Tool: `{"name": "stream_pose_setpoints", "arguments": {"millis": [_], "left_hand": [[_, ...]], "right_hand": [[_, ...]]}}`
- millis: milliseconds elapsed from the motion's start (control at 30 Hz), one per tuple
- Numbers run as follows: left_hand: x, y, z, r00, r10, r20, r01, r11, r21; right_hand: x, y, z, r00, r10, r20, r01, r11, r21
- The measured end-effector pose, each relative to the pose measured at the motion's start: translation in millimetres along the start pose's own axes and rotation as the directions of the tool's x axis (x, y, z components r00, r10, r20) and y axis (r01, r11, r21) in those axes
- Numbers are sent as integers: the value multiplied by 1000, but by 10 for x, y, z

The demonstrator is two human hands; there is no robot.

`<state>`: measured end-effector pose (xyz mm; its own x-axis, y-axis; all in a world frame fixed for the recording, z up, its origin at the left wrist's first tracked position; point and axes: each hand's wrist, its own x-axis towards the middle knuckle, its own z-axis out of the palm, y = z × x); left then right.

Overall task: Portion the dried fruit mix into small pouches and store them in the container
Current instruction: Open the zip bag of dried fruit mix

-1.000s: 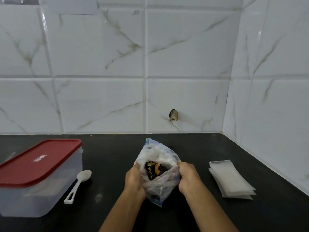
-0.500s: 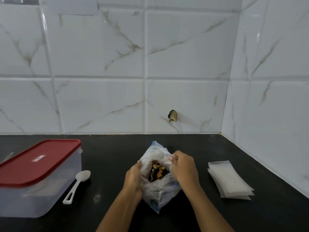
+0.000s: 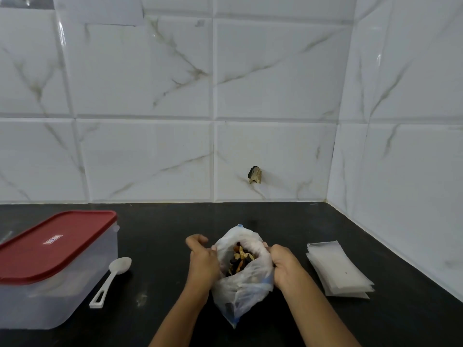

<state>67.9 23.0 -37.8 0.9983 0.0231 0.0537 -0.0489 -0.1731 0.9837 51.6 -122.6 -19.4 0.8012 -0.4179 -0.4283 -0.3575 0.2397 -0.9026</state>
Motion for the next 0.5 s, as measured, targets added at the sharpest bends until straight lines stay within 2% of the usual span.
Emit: {"name": "stream_pose_setpoints", "arguments": {"millis": [67, 100, 200, 233, 300, 333, 367, 400, 500], "left_hand": [[-4, 9, -8, 997, 47, 67, -53, 995, 87], [-3, 10, -20, 995, 53, 87, -65, 989, 136], [17, 24, -45, 990, 10, 137, -40, 975, 217], [21, 36, -49, 987, -12, 158, -28, 968, 248], [27, 54, -42, 979, -53, 198, -7, 957, 289], [35, 56, -31, 976, -59, 212, -13, 947, 320], [32, 51, -19, 972, -68, 225, -19, 931, 365], [20, 39, -11, 971, -64, 232, -40, 909, 415], [8, 5, 1, 969, -37, 245, -89, 872, 482]], "right_hand": [[-14, -9, -4, 1000, -5, 8, 5, 999, 42], [-32, -21, -1, 1000, -23, 3, 23, 1000, 5], [-92, -73, 26, 980, -190, -63, 165, 944, -285], [-150, -94, 19, 962, -265, -60, 214, 874, -436], [-268, -119, -13, 903, -423, -74, 236, 633, -737], [-340, -126, -37, 863, -500, -78, 220, 511, -831], [-411, -130, -53, 839, -539, -74, 211, 448, -869], [-473, -128, -62, 846, -529, -60, 210, 436, -875], [-594, -58, -38, 922, -385, 30, 232, 489, -841]]}}
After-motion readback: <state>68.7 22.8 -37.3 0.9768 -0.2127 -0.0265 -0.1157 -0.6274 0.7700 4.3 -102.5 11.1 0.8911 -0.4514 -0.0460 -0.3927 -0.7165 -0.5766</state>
